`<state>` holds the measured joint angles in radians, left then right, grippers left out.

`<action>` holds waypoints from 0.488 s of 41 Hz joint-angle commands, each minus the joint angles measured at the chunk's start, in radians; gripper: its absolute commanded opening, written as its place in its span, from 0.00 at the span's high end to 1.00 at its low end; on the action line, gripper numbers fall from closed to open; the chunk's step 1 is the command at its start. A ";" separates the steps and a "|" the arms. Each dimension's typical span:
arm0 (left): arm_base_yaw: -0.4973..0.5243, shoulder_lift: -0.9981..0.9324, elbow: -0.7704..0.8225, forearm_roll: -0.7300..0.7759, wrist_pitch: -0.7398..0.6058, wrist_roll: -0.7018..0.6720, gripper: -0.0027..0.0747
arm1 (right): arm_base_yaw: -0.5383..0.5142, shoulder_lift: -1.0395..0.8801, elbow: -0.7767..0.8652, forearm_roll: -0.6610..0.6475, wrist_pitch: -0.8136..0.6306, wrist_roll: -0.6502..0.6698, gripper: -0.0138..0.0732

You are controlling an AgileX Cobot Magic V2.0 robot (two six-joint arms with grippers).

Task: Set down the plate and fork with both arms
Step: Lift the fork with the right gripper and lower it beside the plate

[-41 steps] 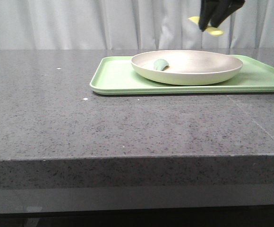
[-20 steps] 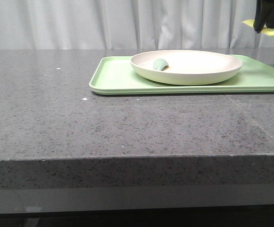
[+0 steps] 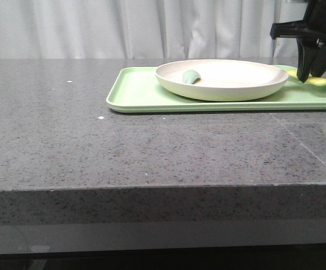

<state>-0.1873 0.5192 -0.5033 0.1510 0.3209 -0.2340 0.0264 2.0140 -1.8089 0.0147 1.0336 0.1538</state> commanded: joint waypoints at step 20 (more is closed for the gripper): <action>-0.007 0.002 -0.027 0.003 -0.079 0.003 0.99 | -0.004 -0.042 -0.029 -0.005 -0.023 -0.031 0.55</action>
<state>-0.1873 0.5192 -0.5033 0.1510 0.3209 -0.2340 0.0264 2.0319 -1.8089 0.0147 1.0333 0.1418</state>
